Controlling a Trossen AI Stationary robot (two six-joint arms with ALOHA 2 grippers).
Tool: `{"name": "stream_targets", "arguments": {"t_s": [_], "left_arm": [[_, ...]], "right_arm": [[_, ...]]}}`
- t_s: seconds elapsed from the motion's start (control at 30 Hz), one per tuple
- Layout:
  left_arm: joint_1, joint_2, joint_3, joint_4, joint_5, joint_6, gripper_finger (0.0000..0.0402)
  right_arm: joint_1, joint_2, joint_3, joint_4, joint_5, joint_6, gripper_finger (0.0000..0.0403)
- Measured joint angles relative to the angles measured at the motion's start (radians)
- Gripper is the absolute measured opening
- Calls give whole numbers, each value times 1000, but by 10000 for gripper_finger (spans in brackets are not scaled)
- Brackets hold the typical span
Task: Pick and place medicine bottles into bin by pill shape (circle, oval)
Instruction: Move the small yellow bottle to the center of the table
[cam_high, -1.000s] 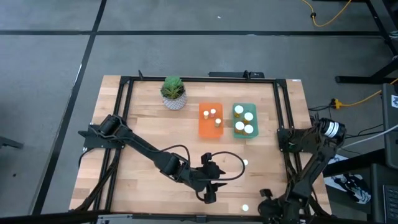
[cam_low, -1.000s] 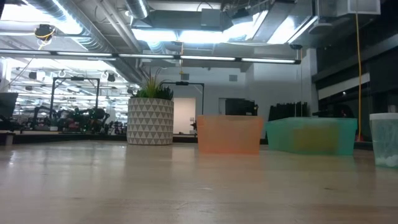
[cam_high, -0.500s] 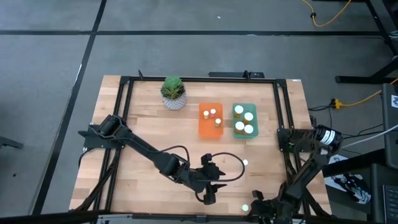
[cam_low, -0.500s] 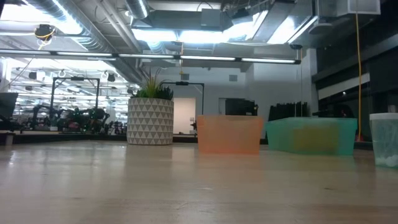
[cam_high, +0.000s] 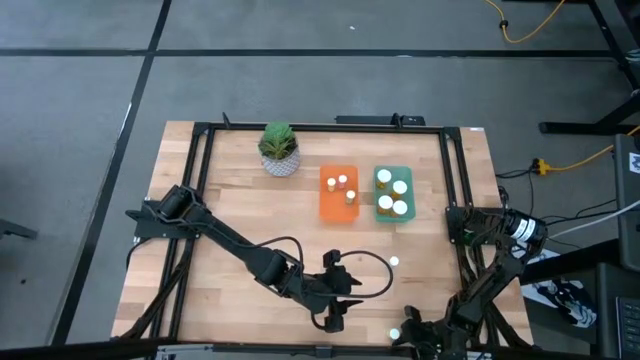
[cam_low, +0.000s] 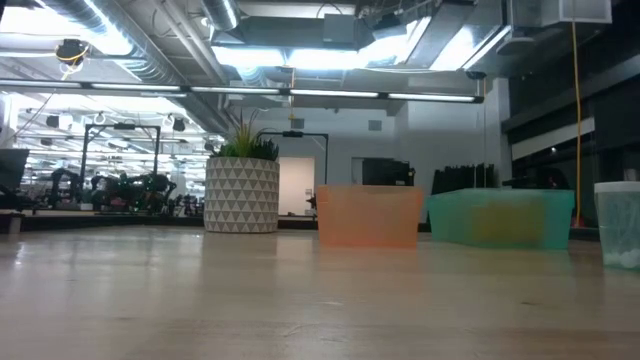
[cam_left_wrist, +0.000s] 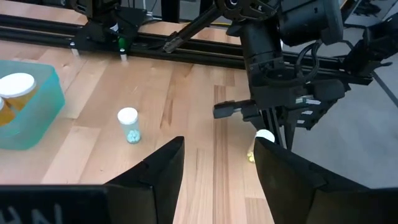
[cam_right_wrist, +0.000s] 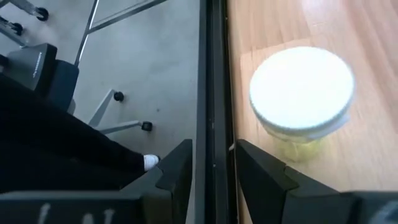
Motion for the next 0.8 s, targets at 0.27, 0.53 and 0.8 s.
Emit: {"name": "stream_targets", "arguments": {"t_s": [0.27,0.53,0.8], "left_arm": [[-5,0,0,-1,0,0,187],[-15,0,0,-1,0,0,187],[-22,0,1,-1,0,0,187]], "right_arm": [[-16,0,0,-1,70,0,125],[-64,0,0,-34,71,-1,125],[-120,0,0,-40,73,-37,125]]}}
